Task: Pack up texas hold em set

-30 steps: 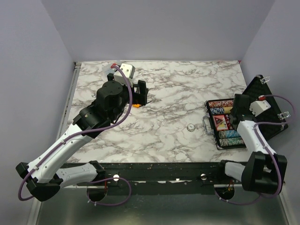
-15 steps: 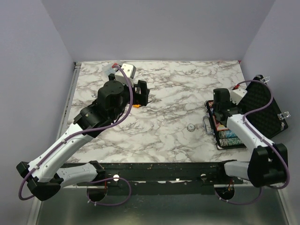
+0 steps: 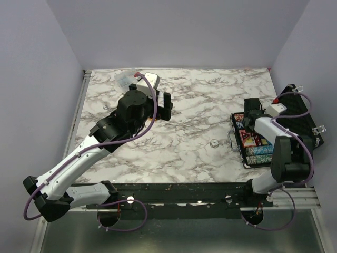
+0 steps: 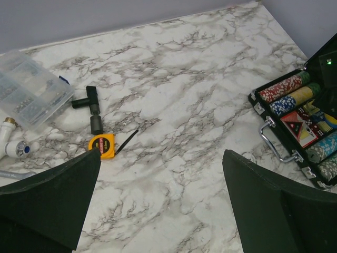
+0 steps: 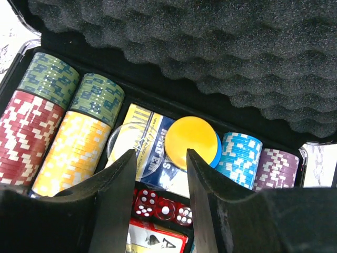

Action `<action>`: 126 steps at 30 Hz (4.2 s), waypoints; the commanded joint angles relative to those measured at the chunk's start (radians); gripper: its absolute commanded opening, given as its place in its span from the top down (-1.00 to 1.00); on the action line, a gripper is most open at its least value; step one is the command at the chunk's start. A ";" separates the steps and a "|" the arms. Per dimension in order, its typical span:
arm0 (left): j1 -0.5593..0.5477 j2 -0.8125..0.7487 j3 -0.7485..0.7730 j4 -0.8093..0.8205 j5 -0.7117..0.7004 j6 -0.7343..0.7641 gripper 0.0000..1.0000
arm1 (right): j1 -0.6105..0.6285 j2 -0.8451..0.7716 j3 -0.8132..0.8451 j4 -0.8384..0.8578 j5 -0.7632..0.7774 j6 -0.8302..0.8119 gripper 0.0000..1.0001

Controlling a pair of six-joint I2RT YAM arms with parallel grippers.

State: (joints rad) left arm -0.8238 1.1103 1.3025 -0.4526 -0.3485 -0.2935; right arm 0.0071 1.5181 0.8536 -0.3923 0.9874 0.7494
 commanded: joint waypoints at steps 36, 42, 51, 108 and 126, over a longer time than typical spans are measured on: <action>-0.057 0.005 0.034 -0.013 -0.054 0.030 -0.97 | -0.104 0.154 0.040 -0.100 0.094 0.124 0.03; -0.062 -0.007 0.034 -0.012 -0.056 0.031 -0.97 | -0.105 0.136 0.030 -0.163 0.118 0.177 0.05; -0.069 -0.020 0.034 -0.010 -0.073 0.040 -0.97 | -0.103 -0.043 -0.031 0.015 -0.026 0.016 0.01; -0.071 0.012 0.066 -0.040 0.126 0.016 -0.97 | 0.409 0.214 0.076 -0.225 -0.960 0.362 -0.90; -0.071 -0.003 0.067 -0.041 0.089 0.031 -0.97 | 0.436 0.469 0.235 -0.534 -0.803 0.568 -0.88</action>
State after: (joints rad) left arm -0.8906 1.1294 1.3411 -0.4896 -0.2451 -0.2699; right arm 0.4232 1.8977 1.2182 -0.8833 0.0788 1.2629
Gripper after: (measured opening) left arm 0.984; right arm 0.942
